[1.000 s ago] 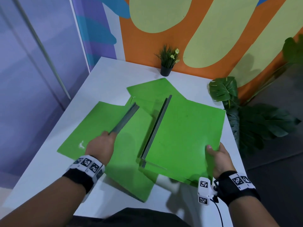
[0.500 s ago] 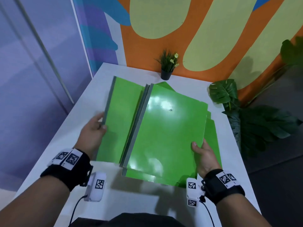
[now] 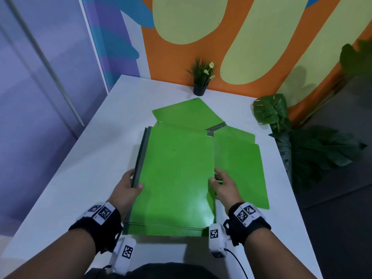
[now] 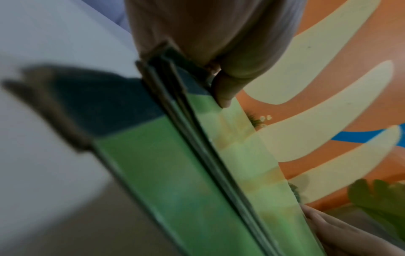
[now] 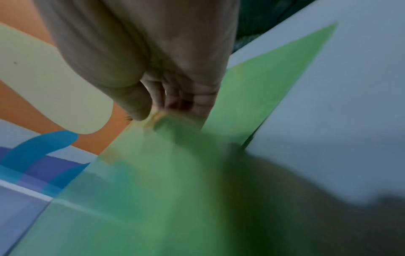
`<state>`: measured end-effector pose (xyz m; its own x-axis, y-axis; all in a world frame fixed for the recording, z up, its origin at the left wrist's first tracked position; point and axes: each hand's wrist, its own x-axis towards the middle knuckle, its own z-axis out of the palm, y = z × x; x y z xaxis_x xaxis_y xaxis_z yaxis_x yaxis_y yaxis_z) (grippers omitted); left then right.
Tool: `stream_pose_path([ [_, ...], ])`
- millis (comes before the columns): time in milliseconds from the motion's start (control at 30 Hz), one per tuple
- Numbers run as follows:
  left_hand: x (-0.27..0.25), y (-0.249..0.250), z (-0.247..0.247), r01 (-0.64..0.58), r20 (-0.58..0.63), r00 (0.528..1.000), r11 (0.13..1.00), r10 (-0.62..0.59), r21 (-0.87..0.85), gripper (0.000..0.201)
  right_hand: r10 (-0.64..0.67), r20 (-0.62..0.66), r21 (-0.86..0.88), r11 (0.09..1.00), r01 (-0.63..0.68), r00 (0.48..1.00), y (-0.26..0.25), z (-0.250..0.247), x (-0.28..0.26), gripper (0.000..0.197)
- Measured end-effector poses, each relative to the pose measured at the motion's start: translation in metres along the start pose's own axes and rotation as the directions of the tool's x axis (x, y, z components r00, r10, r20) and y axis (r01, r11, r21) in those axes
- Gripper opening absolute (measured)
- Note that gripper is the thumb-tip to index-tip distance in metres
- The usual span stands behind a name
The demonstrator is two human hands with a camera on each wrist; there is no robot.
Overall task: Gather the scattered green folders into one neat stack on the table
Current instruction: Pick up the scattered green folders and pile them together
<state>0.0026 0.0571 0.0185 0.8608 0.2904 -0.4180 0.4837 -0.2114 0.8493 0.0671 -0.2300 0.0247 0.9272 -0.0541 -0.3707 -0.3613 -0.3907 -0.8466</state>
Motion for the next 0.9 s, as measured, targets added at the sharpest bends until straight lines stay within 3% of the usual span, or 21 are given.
stream_pose_path([
  [100,0.006,-0.025,-0.01,0.056,-0.082,0.995,0.998,-0.054,0.021,0.06,0.004,-0.12,-0.22,0.975,-0.031,0.993,0.019,-0.022,0.018,0.045],
  [233,0.012,-0.058,-0.014,0.187,-0.152,0.972,0.982,-0.181,0.027,0.063,0.122,-0.343,-0.505,0.812,-0.293,0.931,0.05,-0.065,0.042,0.057],
  [367,0.019,-0.068,-0.013,0.253,-0.148,0.957,0.967,-0.249,0.004,0.07,0.305,-0.435,-0.512,0.69,-0.511,0.847,0.079,-0.091,0.056,0.082],
  [500,0.019,-0.061,-0.012,0.238,-0.181,0.959,0.966,-0.218,0.102,0.064,0.347,-0.454,-0.517,0.647,-0.56,0.821,0.095,-0.095,0.064,0.093],
  [633,0.023,-0.065,-0.013,0.246,-0.181,0.958,0.96,-0.221,0.131,0.064,0.388,-0.441,-0.524,0.62,-0.583,0.809,0.094,-0.096,0.069,0.093],
  [733,0.026,-0.067,-0.013,0.258,-0.189,0.954,0.958,-0.232,0.124,0.064,0.458,-0.409,-0.459,0.644,-0.612,0.789,0.094,-0.1,0.07,0.077],
  [800,0.029,-0.065,-0.013,0.273,-0.193,0.948,0.957,-0.251,0.095,0.053,0.418,-0.431,-0.337,0.747,-0.573,0.799,0.094,-0.104,0.074,0.056],
  [900,0.031,-0.057,-0.013,0.258,-0.231,0.945,0.963,-0.233,0.081,0.033,0.202,-0.487,-0.121,0.948,-0.295,0.85,0.078,-0.108,0.074,0.041],
])
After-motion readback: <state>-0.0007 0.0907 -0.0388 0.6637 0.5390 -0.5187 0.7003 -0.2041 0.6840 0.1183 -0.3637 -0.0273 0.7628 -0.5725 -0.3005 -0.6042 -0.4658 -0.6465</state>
